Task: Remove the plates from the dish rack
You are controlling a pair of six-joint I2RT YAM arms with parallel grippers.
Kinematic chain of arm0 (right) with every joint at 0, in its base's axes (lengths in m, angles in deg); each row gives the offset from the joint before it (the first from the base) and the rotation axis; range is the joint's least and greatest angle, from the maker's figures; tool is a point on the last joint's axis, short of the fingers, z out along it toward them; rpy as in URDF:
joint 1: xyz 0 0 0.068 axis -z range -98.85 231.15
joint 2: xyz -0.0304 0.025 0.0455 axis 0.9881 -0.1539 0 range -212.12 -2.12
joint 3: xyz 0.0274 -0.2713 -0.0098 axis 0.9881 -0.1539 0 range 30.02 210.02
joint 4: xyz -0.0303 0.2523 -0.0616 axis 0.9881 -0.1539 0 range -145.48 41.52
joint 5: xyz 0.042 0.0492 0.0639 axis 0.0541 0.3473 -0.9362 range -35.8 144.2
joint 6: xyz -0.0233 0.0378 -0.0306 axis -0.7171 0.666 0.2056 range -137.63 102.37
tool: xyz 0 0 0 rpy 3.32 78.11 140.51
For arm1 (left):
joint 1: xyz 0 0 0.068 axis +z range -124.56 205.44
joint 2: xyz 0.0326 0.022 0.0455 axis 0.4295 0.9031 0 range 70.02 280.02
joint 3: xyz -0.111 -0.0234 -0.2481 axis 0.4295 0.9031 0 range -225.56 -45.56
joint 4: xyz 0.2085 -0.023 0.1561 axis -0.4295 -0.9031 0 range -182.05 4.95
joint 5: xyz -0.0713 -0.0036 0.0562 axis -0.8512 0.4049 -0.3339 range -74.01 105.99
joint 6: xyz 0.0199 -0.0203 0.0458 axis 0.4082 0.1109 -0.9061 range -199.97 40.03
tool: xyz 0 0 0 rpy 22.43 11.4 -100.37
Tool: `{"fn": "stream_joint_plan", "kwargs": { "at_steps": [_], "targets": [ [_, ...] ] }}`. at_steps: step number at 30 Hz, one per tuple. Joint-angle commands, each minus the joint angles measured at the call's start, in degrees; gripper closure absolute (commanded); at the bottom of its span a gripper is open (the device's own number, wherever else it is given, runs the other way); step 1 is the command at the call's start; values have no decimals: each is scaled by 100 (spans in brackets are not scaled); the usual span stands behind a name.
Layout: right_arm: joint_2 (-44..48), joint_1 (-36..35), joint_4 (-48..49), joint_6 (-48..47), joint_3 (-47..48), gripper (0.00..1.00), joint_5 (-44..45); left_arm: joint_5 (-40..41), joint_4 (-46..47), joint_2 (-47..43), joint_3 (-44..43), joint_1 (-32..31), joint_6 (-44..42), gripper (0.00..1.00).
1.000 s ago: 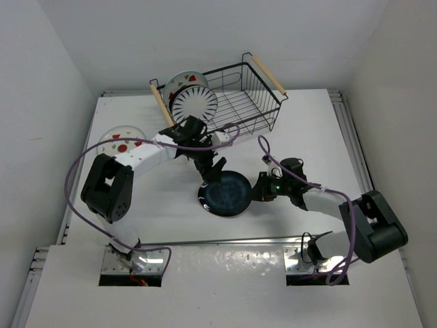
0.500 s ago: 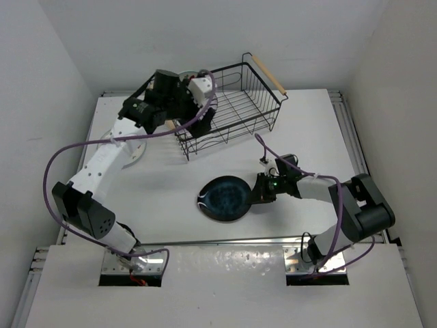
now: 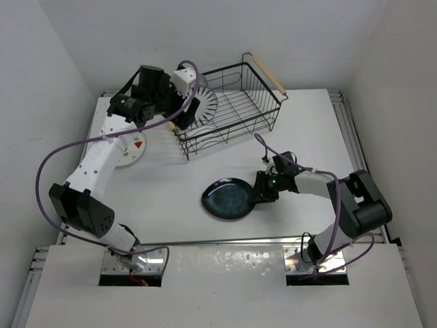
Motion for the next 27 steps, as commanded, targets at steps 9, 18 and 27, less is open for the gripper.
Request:
{"fn": "stream_joint_plan", "kwargs": {
  "at_steps": [9,18,27],
  "targets": [
    [386,30,-950,-623,574,24,1140,194,442,76,-246,217,22,0],
    [1809,21,-1048,-1054,276,51,1818,335,1346,1103,-721,402,31,12],
    [2654,127,-1267,-1397,-32,33,2196,27,1866,2721,-1986,718,-4,19]
  ]
}}
